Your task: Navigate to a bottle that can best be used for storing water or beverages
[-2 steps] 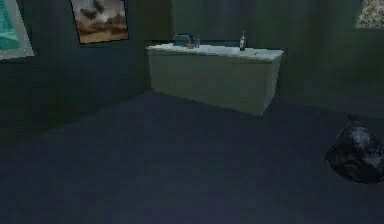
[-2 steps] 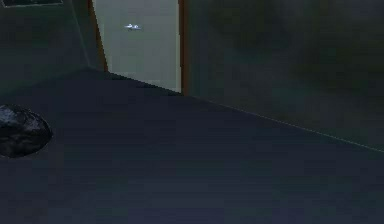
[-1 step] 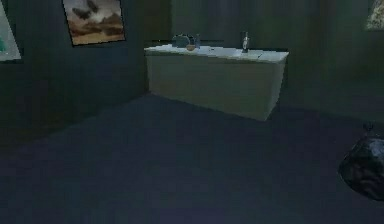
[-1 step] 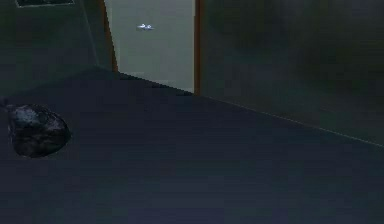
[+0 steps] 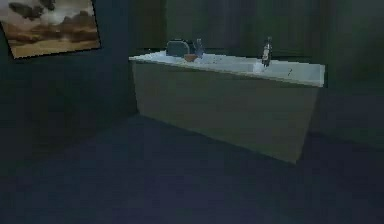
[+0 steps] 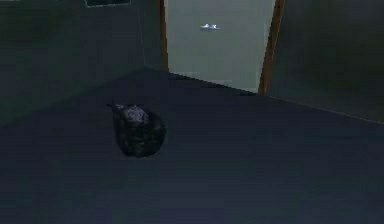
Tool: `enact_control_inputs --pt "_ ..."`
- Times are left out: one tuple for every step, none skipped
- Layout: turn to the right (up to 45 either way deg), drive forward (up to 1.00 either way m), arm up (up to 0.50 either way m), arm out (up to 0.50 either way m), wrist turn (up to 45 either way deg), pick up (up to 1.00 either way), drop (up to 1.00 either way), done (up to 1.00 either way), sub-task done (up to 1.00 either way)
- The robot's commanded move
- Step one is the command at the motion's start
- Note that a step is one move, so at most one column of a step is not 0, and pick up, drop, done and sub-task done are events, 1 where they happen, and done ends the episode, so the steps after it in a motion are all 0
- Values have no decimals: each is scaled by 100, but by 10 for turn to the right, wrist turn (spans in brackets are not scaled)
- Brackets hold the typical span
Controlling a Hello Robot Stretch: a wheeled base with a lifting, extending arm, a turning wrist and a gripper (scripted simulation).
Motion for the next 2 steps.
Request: enact_control_inputs --pt "0 100 0 0 0 0 0 0 0" --pt "0 80 0 0 0 0 0 0 0"
